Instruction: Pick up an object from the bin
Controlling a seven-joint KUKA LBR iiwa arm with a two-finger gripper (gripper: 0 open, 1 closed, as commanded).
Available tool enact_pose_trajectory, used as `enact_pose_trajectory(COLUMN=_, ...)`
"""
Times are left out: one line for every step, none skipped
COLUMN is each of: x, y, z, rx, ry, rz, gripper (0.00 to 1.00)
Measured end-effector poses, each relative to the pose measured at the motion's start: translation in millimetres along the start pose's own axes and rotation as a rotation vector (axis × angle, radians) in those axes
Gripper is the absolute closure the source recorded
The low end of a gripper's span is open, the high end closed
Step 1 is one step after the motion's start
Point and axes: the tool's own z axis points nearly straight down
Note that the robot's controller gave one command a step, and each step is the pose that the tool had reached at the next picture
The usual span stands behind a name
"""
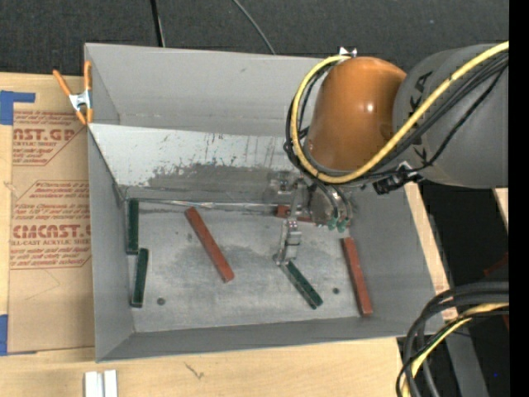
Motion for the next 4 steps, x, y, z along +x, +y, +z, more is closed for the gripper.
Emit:
enact_pose_trajectory(x=3.8, y=45, z=65, rx=0.0, ry=-0.005, rz=-0.031, gripper=0.0)
enact_pose_trajectory(x=34.4, y=111, z=60, rx=0.0, ry=0.005, rz=-0.085, gripper=0.0)
enact_pose_trajectory(x=12.3, y=72, z=69, rx=0.0, ry=0.0, rz=0.018, gripper=0.0)
enact_pose_trajectory(x=8.5, y=75, z=103, rx=0.0, ry=0.0, rz=0.155, gripper=0.0)
